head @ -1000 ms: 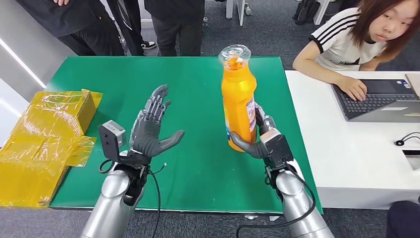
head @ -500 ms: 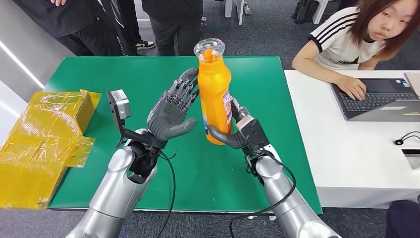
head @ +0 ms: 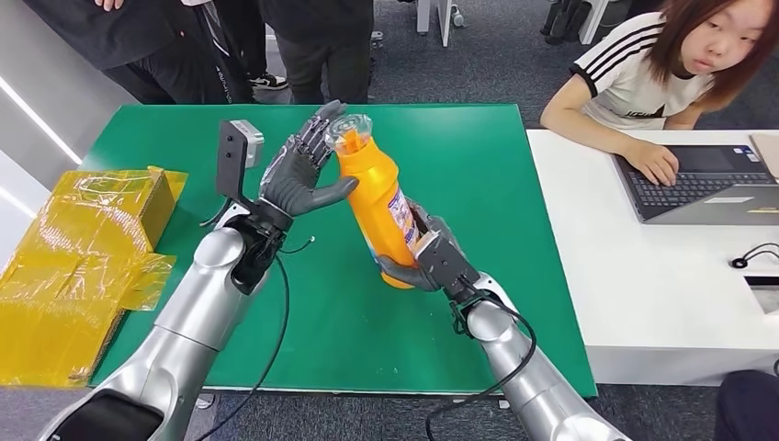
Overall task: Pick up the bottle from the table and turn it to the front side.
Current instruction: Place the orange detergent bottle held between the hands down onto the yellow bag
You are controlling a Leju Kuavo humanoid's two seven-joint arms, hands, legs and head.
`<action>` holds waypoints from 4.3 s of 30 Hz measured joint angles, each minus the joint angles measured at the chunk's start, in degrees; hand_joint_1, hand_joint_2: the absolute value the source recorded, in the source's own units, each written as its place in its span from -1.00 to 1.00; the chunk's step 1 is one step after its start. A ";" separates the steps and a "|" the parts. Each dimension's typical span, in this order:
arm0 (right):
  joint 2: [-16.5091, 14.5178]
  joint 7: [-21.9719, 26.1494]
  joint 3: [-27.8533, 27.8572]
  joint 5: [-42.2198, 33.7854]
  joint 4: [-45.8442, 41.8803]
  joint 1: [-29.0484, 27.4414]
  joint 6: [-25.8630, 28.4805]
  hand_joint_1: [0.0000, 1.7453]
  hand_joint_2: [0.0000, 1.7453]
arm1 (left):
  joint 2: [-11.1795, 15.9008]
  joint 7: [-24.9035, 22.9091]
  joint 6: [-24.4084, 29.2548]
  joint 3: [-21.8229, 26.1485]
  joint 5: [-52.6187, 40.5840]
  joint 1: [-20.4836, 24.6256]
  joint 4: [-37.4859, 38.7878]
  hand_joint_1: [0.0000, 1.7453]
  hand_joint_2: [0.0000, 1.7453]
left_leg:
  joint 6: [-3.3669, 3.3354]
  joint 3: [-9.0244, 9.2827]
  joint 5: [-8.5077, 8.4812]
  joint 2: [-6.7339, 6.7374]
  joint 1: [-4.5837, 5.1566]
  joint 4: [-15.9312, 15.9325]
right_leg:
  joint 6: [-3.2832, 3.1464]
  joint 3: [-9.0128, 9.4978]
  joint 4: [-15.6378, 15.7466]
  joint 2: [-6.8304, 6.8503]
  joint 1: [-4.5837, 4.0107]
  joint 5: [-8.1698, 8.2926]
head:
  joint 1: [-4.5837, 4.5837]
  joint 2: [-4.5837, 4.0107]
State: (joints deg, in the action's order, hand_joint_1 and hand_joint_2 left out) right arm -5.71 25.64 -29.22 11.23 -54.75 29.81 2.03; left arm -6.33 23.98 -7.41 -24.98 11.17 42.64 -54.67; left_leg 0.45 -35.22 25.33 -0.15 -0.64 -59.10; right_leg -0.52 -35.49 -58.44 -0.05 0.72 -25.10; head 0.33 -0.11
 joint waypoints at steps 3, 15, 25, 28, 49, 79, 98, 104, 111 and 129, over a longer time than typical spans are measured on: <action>0.83 -0.62 -0.15 -0.19 -0.43 -1.09 0.13 1.00 1.00 | 0.80 1.12 4.92 -0.01 -5.23 1.32 3.17 -1.00 1.00 | 0.00 -0.02 0.01 -0.01 0.00 0.00 | 0.00 0.00 0.00 0.01 0.00 0.00 | -0.02 0.00; 2.63 -3.50 -2.14 -0.49 -3.74 -2.75 -1.89 1.00 1.00 | 3.75 -1.91 0.46 0.04 -5.63 3.05 9.48 -1.00 1.00 | 0.03 -0.03 0.03 0.12 0.00 0.01 | -0.01 -0.04 -0.02 -0.10 0.00 0.00 | -0.01 0.00; 4.71 -2.13 0.37 -3.98 -9.50 -4.41 0.87 1.00 1.00 | 5.94 -1.90 6.74 2.46 -1.25 -0.68 0.31 -1.00 1.00 | 0.03 -0.04 0.03 0.10 0.00 0.01 | 0.00 -0.05 -0.01 -0.07 0.00 -0.01 | -0.01 0.00; 6.25 -2.18 2.43 -4.67 -14.23 -5.80 1.01 1.00 1.00 | 7.25 -2.73 8.38 5.17 0.91 -1.15 -1.21 -1.00 1.00 | 0.03 -0.04 0.03 0.12 0.00 0.01 | -0.01 -0.05 -0.01 -0.09 0.00 -0.01 | -0.01 0.00; 5.43 -2.97 6.31 -1.59 -17.04 -3.27 -1.11 1.00 1.00 | 5.75 -3.05 -1.62 14.03 3.86 -4.09 0.73 -1.00 1.00 | 0.03 -0.05 0.02 0.09 0.01 -0.02 | -0.01 -0.04 -0.04 -0.05 0.01 0.00 | -0.02 0.00; -2.78 -4.72 -0.67 3.43 0.66 9.67 -0.93 1.00 1.00 | 2.71 -3.46 -8.90 4.22 6.26 -3.22 -8.86 -1.00 1.00 | 0.06 -0.03 0.00 0.09 -0.02 0.00 | -0.02 -0.07 -0.08 -0.08 -0.02 0.00 | 0.00 0.00; -4.06 -6.51 -3.96 5.05 3.21 11.90 -1.25 1.00 1.00 | 2.45 -1.42 -10.37 3.98 6.41 3.82 4.73 -1.00 1.00 | 0.06 -0.03 0.00 0.07 -0.01 0.00 | -0.04 -0.06 -0.08 -0.06 -0.01 0.01 | 0.00 0.00; -4.06 -6.19 -4.15 5.20 4.56 12.07 -1.00 1.00 1.00 | 2.30 -1.23 -11.04 3.74 8.04 4.26 6.40 0.95 1.00 | 0.06 -0.03 0.00 0.08 -0.01 0.00 | -0.04 -0.06 -0.09 -0.07 -0.01 0.01 | -0.01 0.00; -3.99 -5.25 -4.14 5.04 6.33 12.19 0.81 1.00 1.00 | 1.45 -3.46 -13.25 3.35 18.40 2.97 5.89 1.00 1.00 | 0.06 -0.02 0.00 0.10 0.00 -0.01 | -0.04 -0.07 -0.07 -0.09 -0.01 0.01 | -0.01 0.00; -2.82 -2.84 -3.84 6.13 6.48 10.05 3.39 0.35 1.00 | -0.64 -8.28 -13.62 2.42 30.93 -1.67 0.64 1.00 1.00 | 0.06 0.01 0.00 0.25 -0.01 -0.02 | -0.05 -0.14 -0.05 -0.25 -0.01 0.02 | -0.01 0.00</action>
State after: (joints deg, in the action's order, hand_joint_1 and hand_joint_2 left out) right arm -8.53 22.80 -33.05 17.36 -48.27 39.86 5.42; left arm -6.98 15.70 -21.03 -22.56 42.10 40.96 -54.03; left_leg 0.51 -35.21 25.33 0.10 -0.65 -59.12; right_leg -0.57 -35.63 -58.49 -0.31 0.71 -25.08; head 0.32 -0.11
